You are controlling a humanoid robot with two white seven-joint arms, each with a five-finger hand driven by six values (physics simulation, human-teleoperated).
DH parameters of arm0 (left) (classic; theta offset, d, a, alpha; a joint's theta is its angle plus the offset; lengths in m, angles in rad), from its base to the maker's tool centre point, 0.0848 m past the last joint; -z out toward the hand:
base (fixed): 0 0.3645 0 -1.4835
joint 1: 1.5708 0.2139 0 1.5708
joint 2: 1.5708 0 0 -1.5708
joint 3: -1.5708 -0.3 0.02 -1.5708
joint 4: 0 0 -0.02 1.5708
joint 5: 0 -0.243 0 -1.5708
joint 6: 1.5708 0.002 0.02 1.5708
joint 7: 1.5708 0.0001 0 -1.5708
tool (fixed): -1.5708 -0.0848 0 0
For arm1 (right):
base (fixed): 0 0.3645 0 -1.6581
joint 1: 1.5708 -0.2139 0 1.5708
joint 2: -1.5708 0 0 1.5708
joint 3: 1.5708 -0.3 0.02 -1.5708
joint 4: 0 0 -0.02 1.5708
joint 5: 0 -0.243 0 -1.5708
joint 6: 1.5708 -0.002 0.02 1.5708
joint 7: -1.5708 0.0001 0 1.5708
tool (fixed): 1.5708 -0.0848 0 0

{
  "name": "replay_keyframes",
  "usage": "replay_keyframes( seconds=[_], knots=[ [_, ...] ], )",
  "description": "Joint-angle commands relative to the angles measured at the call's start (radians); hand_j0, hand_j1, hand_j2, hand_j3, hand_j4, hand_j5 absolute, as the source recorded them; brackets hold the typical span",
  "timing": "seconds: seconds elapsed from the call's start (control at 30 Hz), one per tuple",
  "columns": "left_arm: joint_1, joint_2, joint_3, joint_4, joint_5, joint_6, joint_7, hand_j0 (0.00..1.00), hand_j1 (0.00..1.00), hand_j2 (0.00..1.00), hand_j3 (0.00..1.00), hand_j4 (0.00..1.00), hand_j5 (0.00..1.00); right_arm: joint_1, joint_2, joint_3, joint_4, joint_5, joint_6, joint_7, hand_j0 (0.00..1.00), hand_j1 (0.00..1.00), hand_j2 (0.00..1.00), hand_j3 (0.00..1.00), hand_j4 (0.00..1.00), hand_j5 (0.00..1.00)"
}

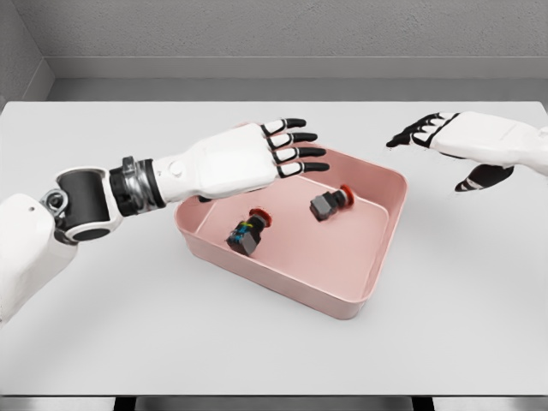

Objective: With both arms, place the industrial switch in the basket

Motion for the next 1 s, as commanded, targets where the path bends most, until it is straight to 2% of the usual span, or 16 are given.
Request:
replay_keyframes(
  seconds=[0.0, 0.1, 0.17, 0.23, 0.3, 0.37, 0.43, 0.53, 0.6, 0.67, 0.97],
  knots=[
    [-0.002, -0.002, -0.018, 0.003, -0.015, 0.000, 0.001, 1.00, 1.00, 1.00, 1.00, 1.00, 1.00, 0.000, -0.009, -0.043, -0.002, -0.004, -0.029, -0.001, 1.00, 1.00, 1.00, 1.00, 1.00, 1.00],
    [-0.017, 0.020, -0.009, 0.002, 0.007, 0.000, 0.007, 1.00, 1.00, 1.00, 1.00, 1.00, 1.00, 0.031, -0.015, -0.069, -0.002, -0.004, -0.063, -0.001, 1.00, 1.00, 1.00, 1.00, 1.00, 1.00],
    [-0.031, 0.093, 0.003, 0.000, 0.086, 0.000, 0.010, 1.00, 1.00, 1.00, 1.00, 1.00, 1.00, 0.037, -0.015, -0.071, -0.002, -0.004, -0.063, -0.001, 1.00, 1.00, 1.00, 1.00, 1.00, 1.00],
    [-0.021, 0.195, 0.062, 0.000, 0.181, 0.000, 0.010, 1.00, 1.00, 1.00, 1.00, 1.00, 1.00, 0.038, -0.015, -0.071, -0.002, -0.004, -0.063, -0.001, 1.00, 1.00, 1.00, 1.00, 1.00, 1.00],
    [-0.014, 0.254, 0.103, 0.000, 0.247, 0.000, 0.010, 1.00, 1.00, 1.00, 1.00, 1.00, 1.00, 0.038, -0.013, -0.068, -0.002, -0.005, -0.063, -0.001, 1.00, 1.00, 1.00, 1.00, 1.00, 1.00],
    [-0.011, 0.320, 0.108, 0.002, 0.310, 0.000, 0.010, 1.00, 1.00, 1.00, 1.00, 1.00, 1.00, 0.038, -0.013, -0.066, -0.002, -0.005, -0.063, -0.001, 1.00, 1.00, 1.00, 1.00, 1.00, 1.00],
    [0.020, 0.393, 0.120, 0.002, 0.353, 0.000, 0.009, 1.00, 1.00, 1.00, 1.00, 1.00, 1.00, 0.038, -0.013, -0.066, -0.002, -0.005, -0.063, -0.001, 1.00, 1.00, 1.00, 1.00, 1.00, 1.00],
    [0.086, 0.460, 0.174, 0.003, 0.367, 0.000, 0.006, 1.00, 1.00, 1.00, 1.00, 1.00, 1.00, 0.040, -0.013, -0.066, -0.002, -0.005, -0.063, -0.001, 1.00, 1.00, 1.00, 1.00, 1.00, 1.00],
    [0.132, 0.475, 0.207, 0.008, 0.369, 0.000, 0.006, 1.00, 1.00, 1.00, 1.00, 1.00, 1.00, 0.040, -0.013, -0.066, -0.002, -0.005, -0.063, -0.001, 1.00, 1.00, 1.00, 1.00, 1.00, 1.00],
    [0.190, 0.479, 0.275, 0.015, 0.369, 0.000, 0.006, 1.00, 1.00, 1.00, 1.00, 1.00, 1.00, 0.038, -0.012, -0.065, -0.002, -0.005, -0.063, -0.001, 1.00, 1.00, 1.00, 1.00, 1.00, 1.00],
    [0.201, 0.477, 0.289, 0.026, 0.364, 0.000, 0.001, 1.00, 1.00, 1.00, 1.00, 1.00, 1.00, 0.038, -0.012, -0.062, -0.002, -0.005, -0.063, -0.001, 1.00, 1.00, 1.00, 1.00, 1.00, 1.00]
  ],
)
